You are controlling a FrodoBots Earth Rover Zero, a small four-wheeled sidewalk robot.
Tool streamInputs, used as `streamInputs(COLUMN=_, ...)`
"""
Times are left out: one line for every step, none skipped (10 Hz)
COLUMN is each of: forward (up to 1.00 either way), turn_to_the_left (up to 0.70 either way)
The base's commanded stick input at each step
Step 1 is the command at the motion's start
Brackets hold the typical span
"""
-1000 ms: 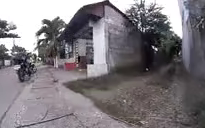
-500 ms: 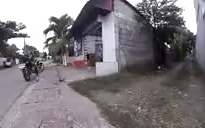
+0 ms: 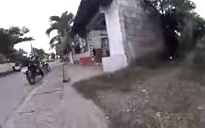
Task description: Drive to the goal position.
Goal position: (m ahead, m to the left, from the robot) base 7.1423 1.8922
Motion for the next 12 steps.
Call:
streamInputs(forward=0.0, turn_to_the_left=0.45)
streamInputs(forward=0.0, turn_to_the_left=0.45)
streamInputs(forward=0.0, turn_to_the_left=0.45)
streamInputs(forward=0.0, turn_to_the_left=0.45)
streamInputs(forward=0.0, turn_to_the_left=0.45)
streamInputs(forward=0.0, turn_to_the_left=0.45)
streamInputs(forward=0.0, turn_to_the_left=0.45)
streamInputs(forward=0.0, turn_to_the_left=0.45)
streamInputs(forward=0.0, turn_to_the_left=0.45)
streamInputs(forward=0.0, turn_to_the_left=0.45)
streamInputs(forward=0.0, turn_to_the_left=0.45)
streamInputs(forward=0.0, turn_to_the_left=0.45)
